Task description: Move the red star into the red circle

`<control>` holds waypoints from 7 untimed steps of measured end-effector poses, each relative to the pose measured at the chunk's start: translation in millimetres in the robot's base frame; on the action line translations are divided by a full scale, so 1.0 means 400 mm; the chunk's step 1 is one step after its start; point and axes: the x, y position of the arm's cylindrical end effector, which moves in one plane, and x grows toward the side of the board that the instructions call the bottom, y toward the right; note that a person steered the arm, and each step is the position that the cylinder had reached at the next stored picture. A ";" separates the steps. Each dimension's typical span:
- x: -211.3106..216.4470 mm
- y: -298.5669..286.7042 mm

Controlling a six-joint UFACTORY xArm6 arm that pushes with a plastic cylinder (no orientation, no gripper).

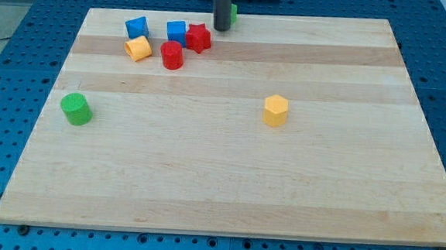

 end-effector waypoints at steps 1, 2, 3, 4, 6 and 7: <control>0.070 0.075; 0.112 0.227; -0.037 0.412; -0.039 0.404; -0.039 0.175; -0.023 0.097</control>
